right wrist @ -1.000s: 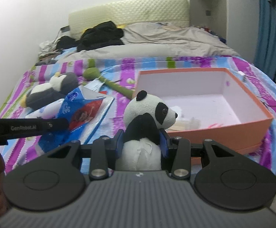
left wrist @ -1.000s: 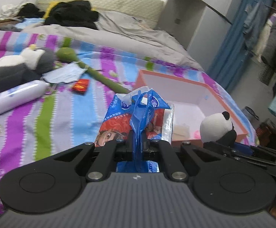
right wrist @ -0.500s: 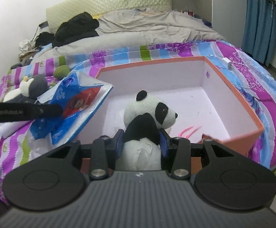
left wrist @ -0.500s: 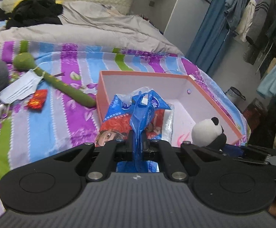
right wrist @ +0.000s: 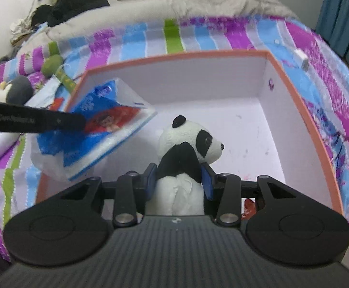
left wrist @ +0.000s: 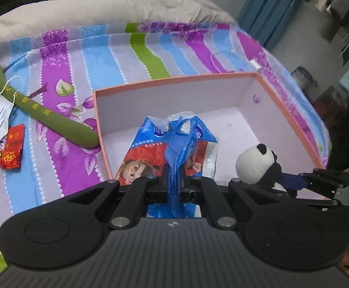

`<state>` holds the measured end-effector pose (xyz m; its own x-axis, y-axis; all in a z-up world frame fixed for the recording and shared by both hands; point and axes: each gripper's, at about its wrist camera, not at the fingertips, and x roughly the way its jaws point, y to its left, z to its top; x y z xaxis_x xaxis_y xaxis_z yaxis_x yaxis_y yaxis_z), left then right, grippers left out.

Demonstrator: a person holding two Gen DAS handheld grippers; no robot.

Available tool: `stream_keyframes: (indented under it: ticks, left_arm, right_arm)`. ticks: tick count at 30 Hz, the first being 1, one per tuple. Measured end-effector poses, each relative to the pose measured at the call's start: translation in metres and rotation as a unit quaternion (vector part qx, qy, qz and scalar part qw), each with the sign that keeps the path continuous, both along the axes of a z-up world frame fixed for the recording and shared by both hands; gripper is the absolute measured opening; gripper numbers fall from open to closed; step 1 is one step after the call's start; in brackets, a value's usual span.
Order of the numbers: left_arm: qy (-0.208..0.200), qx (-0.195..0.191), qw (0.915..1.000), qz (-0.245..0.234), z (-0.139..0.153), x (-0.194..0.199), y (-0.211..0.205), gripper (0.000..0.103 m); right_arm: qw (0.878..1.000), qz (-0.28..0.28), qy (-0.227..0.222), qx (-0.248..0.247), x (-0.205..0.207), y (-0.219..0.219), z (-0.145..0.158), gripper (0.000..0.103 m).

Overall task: Organize soft objects
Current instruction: 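Open both grippers inside the box to drop the panda and blue bag, then withdraw both open grippers from the box back toward the pile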

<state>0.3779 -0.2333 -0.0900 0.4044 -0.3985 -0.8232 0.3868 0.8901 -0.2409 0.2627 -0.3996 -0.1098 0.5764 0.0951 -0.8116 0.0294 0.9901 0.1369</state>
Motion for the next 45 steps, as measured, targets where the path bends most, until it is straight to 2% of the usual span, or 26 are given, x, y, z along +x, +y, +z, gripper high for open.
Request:
stream_keyframes:
  ticks: [3,10,11,12,13,14,26,30,32,36,38,41,45]
  left_arm:
    - [0.003,0.02,0.9998,-0.006,-0.004,0.006,-0.007,0.006]
    - [0.003,0.032,0.9994,-0.015,-0.01,-0.002,-0.014,0.007]
    - [0.002,0.034,0.9993,-0.016,-0.01,-0.003,-0.014,0.012]
    - [0.001,0.032,0.9994,-0.016,-0.009,-0.004,-0.014,0.022]
    - [0.0,0.03,0.9994,-0.018,-0.008,-0.005,-0.014,0.028]
    - [-0.002,0.028,0.9994,-0.02,-0.007,-0.008,-0.014,0.033]
    - [-0.071,0.001,0.9974,-0.006,0.026,-0.061,0.01,0.033]
    - [-0.101,-0.006,0.9948,-0.008,0.038,-0.087,0.021,0.033]
    - [-0.112,-0.023,0.9934,-0.009,0.043,-0.105,0.03,0.033]
    - [-0.132,-0.025,0.9909,-0.009,0.045,-0.139,0.041,0.033]
    - [-0.134,-0.035,0.9904,-0.004,0.045,-0.154,0.047,0.033]
    - [-0.121,-0.079,0.9895,0.009,0.046,-0.173,0.061,0.033]
    - [-0.13,-0.091,0.9873,0.015,0.048,-0.199,0.07,0.033]
  right_arm:
    - [1.0,-0.006,0.009,0.0,0.001,-0.004,-0.008,0.043]
    - [1.0,-0.015,0.01,-0.009,-0.001,-0.008,-0.011,0.045]
    - [1.0,-0.016,0.007,-0.014,-0.001,-0.008,-0.009,0.047]
    - [1.0,-0.018,0.003,-0.016,-0.003,-0.009,-0.007,0.053]
    - [1.0,-0.02,-0.001,-0.017,-0.005,-0.01,-0.004,0.059]
    - [1.0,-0.021,-0.005,-0.016,-0.006,-0.011,-0.003,0.06]
    - [0.997,-0.027,-0.077,-0.003,-0.056,-0.004,0.014,0.06]
    - [0.994,-0.024,-0.108,0.001,-0.079,0.001,0.022,0.06]
    - [0.992,-0.023,-0.127,0.001,-0.093,0.004,0.026,0.06]
    - [0.989,-0.018,-0.149,-0.001,-0.117,0.014,0.028,0.06]
    - [0.987,-0.016,-0.159,0.002,-0.129,0.019,0.028,0.06]
    - [0.985,-0.02,-0.169,0.012,-0.144,0.025,0.028,0.06]
    - [0.983,-0.022,-0.18,0.019,-0.16,0.035,0.03,0.06]
